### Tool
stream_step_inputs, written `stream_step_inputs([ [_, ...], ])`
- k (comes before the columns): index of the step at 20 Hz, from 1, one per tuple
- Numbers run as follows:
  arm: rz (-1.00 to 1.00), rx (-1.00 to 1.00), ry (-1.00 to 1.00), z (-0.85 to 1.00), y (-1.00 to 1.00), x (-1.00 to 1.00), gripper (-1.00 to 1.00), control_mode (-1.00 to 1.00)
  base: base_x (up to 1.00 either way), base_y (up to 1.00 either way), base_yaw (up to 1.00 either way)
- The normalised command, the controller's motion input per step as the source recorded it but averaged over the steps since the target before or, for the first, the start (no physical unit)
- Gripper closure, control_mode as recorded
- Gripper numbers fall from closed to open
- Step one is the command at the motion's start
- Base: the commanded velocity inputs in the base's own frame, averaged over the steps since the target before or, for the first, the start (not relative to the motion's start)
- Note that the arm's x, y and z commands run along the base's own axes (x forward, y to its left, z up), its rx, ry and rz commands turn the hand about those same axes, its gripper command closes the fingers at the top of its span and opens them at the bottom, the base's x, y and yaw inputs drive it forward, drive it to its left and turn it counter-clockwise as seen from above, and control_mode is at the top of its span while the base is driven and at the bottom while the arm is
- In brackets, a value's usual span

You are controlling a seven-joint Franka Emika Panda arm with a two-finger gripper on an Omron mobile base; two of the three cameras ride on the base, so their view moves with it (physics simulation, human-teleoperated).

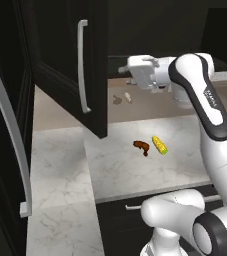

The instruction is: Pick the pan from the cabinet and place it on the stove. Then turn on the stove burner for the pan.

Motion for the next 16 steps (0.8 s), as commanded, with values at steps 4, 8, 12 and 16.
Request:
stream_step_inputs([
  [4,0.18,0.0,-0.04,0.0,0.01,-0.06,-1.0,-1.0,0.0,0.0,0.0],
  [8,0.07,0.0,-0.13,0.03,0.0,-0.06,-1.0,-1.0,0.0,0.0,0.0],
  [12,0.0,0.0,-0.2,0.09,-0.01,-0.11,-1.0,-1.0,0.0,0.0,0.0],
  [16,0.0,0.0,-0.16,0.02,0.0,-0.21,-1.0,-1.0,0.0,0.0,0.0],
])
